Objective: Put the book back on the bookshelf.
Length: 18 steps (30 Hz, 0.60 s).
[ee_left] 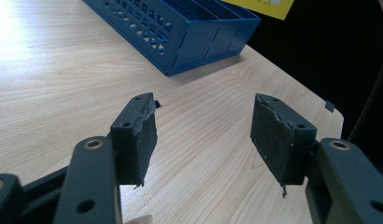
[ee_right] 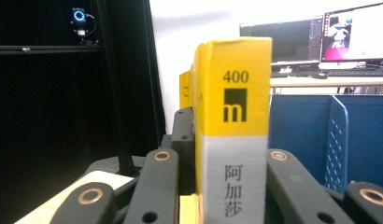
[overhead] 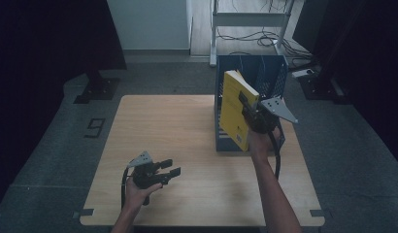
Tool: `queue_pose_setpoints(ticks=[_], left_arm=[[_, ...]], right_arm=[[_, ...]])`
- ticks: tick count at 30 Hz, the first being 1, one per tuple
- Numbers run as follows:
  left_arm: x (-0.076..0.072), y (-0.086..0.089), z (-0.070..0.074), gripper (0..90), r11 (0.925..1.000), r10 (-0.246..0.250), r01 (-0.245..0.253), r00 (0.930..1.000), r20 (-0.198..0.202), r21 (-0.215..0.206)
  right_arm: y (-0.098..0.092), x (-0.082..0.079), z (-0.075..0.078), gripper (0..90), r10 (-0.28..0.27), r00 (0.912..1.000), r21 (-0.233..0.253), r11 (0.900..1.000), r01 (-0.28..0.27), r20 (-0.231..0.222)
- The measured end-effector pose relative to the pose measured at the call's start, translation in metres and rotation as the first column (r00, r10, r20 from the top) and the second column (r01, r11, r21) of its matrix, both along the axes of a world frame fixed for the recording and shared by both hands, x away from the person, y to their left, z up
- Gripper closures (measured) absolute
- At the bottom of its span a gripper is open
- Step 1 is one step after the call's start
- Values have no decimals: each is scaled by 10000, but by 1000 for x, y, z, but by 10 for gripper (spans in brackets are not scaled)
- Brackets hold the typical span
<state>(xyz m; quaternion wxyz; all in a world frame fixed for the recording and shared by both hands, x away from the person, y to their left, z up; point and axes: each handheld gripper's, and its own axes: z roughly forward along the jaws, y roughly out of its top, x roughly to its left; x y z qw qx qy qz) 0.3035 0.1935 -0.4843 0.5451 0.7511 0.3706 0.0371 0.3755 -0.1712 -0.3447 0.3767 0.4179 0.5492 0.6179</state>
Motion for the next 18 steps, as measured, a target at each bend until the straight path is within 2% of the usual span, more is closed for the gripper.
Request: queue_pose_setpoints(ticks=[6, 18], left_arm=[[0, 1, 1, 403, 10000, 15, -15, 10000, 14, -10], [0, 1, 0, 400, 10000, -9, 9, 10000, -24, -2]], right_arm=[[4, 9, -2, 745, -142, 9999, -269, 9995, 140, -46], [7, 22, -9, 745, -335, 9992, -290, 9990, 328, -229]])
